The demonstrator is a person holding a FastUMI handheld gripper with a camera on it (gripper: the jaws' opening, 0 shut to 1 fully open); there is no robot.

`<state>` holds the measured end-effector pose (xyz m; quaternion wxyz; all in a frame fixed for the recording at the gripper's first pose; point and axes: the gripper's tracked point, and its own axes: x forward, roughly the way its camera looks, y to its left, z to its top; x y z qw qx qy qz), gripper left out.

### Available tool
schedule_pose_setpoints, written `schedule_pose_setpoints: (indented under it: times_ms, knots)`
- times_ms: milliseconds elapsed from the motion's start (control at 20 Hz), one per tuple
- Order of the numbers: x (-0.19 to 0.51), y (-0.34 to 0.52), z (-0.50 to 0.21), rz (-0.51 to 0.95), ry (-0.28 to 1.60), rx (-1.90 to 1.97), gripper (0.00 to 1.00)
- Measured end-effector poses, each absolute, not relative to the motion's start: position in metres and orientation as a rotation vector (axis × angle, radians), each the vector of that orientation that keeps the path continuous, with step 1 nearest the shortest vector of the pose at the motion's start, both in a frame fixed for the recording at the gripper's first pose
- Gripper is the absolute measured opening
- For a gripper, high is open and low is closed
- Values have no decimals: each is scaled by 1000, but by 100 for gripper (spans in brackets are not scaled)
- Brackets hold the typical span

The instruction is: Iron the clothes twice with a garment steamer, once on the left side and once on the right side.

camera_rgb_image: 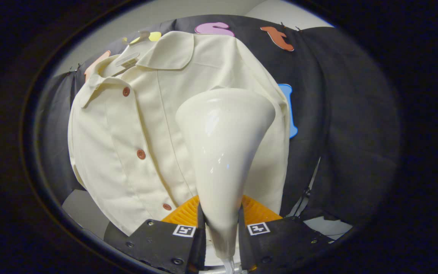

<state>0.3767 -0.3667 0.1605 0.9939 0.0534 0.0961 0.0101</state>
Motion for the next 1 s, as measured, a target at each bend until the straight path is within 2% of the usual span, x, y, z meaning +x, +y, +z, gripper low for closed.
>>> schedule_pose_setpoints:
  times_ms: [350,1000]
  knots:
    - [380,-371,140,-32,209,120,36]
    - [347,-387,28,-98,387,130,34]
